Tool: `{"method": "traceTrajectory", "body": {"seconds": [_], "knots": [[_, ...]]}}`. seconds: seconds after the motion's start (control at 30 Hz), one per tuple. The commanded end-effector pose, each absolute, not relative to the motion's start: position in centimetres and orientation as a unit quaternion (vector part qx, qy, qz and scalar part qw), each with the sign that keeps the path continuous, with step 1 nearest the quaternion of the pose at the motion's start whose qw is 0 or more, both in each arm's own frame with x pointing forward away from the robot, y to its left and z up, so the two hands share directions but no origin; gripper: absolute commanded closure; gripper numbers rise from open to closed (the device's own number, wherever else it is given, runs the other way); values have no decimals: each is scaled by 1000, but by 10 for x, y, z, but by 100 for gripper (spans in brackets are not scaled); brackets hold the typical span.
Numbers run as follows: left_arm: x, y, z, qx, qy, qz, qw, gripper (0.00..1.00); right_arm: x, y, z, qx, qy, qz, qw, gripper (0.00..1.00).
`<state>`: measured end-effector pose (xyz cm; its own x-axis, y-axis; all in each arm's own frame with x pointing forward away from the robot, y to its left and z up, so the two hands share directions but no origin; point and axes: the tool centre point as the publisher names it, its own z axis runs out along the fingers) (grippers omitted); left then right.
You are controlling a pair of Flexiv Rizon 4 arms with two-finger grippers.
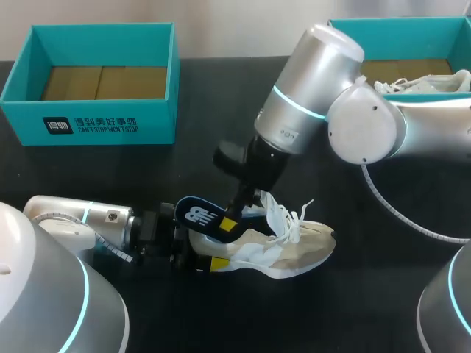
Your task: Take the shoe out of the shoebox, open the shoe tongue, remove and reinsert the insole, then place the shoe into the shoebox
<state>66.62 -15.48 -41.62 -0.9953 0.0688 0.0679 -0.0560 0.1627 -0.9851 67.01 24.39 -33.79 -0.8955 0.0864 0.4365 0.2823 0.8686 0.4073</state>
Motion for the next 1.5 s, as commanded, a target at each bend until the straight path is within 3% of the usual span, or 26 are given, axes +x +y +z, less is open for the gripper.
{"method": "traceTrajectory", "body": {"seconds": [0.03, 0.53, 0.87, 1.5], "knots": [[667, -154, -419, -3, -761, 647, 47, 100, 670, 247, -340, -97, -944, -236, 209, 100], [667, -154, -419, -3, -761, 647, 47, 100, 671, 259, -304, -25, -933, -296, 201, 100], [667, -154, -419, -3, -761, 647, 47, 100, 678, 281, -251, 56, -906, -380, 177, 100], [667, -154, -419, -3, -761, 647, 47, 100, 683, 288, -240, 67, -901, -393, 170, 100]]}}
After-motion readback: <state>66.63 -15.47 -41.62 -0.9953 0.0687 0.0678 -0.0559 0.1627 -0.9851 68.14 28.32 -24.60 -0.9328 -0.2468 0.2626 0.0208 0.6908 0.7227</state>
